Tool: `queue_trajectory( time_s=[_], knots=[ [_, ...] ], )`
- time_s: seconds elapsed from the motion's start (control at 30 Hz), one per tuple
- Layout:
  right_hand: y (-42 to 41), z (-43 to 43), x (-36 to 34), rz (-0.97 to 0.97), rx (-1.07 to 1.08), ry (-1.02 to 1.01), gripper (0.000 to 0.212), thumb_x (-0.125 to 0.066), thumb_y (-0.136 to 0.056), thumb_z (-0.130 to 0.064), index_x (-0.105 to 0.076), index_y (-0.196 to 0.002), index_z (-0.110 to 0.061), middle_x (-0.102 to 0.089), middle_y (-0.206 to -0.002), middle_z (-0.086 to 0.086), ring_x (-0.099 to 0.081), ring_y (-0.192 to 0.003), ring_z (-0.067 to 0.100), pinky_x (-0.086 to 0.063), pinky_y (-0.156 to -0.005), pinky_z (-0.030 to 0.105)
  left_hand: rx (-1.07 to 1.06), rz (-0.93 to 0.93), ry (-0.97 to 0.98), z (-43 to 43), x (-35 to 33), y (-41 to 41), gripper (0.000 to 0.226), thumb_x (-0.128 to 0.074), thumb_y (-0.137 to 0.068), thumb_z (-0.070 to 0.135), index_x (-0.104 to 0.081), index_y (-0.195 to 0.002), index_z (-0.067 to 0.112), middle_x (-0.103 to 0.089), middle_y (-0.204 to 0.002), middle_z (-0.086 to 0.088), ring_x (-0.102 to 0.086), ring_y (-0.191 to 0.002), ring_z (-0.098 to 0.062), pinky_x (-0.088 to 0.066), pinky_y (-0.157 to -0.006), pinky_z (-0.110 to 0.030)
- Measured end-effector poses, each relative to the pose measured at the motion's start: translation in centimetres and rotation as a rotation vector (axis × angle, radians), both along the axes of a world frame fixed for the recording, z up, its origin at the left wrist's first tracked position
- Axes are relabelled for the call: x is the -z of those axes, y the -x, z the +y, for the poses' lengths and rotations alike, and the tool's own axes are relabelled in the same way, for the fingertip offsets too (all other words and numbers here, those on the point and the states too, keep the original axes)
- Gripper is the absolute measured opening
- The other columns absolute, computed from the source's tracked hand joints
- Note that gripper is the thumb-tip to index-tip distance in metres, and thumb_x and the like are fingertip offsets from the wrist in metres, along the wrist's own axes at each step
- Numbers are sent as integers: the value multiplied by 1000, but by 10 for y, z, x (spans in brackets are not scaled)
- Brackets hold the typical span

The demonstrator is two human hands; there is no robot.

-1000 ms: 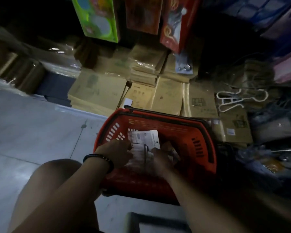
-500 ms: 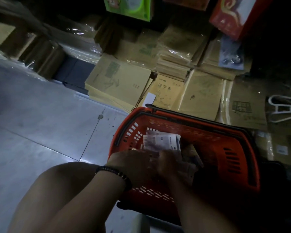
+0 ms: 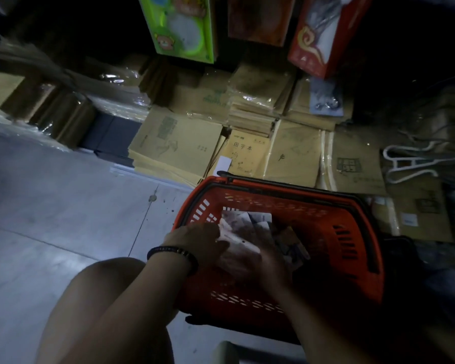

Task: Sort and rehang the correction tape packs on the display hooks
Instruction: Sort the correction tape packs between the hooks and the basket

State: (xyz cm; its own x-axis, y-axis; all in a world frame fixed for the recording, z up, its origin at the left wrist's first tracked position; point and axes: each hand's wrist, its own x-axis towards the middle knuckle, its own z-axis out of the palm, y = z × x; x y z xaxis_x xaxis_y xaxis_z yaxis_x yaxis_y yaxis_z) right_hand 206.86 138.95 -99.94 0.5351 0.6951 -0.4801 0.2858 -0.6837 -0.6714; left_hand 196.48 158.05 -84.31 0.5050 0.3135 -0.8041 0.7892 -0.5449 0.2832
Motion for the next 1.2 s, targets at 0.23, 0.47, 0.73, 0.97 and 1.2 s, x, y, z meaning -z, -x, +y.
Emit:
queue_trajectory(
  time_s=[0.23, 0.47, 0.73, 0.97, 1.2],
  knots=[
    [-43, -35, -88, 9, 226, -167, 37, -70, -101, -25, -65, -137, -18, -61, -124, -13, -59, -120, 11, -42, -97, 26, -393, -445, 61, -3, -34, -2, 27, -47, -109, 51, -62, -124, 33, -70, -129, -6, -68, -117, -27, -55, -105, -48],
    [-49, -74, -196, 13, 202, -350, 21, -70, -98, -37, -68, -119, -36, -69, -104, -35, -63, -102, -16, -49, -87, 9, -1098, -405, 717, -41, -63, 15, 65, -46, -102, 69, -70, -133, 17, -73, -130, -24, -74, -111, -41, -65, -71, -45],
    [-35, -90, -310, -19, -31, -470, 11, -63, -105, -34, -70, -104, -26, -73, -98, -12, -68, -96, 1, -51, -80, 23, -950, -439, 1102, -50, -137, 42, 86, -100, -59, 54, -77, -126, 6, -77, -117, -23, -78, -97, -35, -66, -74, -44],
    [-48, -93, -376, -171, -110, -514, 63, -59, -99, 4, -75, -117, -54, -56, -145, -32, -45, -138, -12, -37, -120, 28, -1023, -591, 1056, -52, -198, 48, 55, -75, -91, 17, -60, -143, 5, -72, -125, -28, -74, -80, -30, -64, -55, -30],
    [-58, -85, -429, -176, -118, -695, 87, -56, -86, 27, -78, -113, -53, -46, -155, -24, -40, -147, -3, -35, -118, 19, -810, -881, 951, -43, -252, 47, 58, -68, -93, 9, -55, -149, -2, -56, -153, -29, -44, -150, -47, -42, -121, -51]
  ],
)
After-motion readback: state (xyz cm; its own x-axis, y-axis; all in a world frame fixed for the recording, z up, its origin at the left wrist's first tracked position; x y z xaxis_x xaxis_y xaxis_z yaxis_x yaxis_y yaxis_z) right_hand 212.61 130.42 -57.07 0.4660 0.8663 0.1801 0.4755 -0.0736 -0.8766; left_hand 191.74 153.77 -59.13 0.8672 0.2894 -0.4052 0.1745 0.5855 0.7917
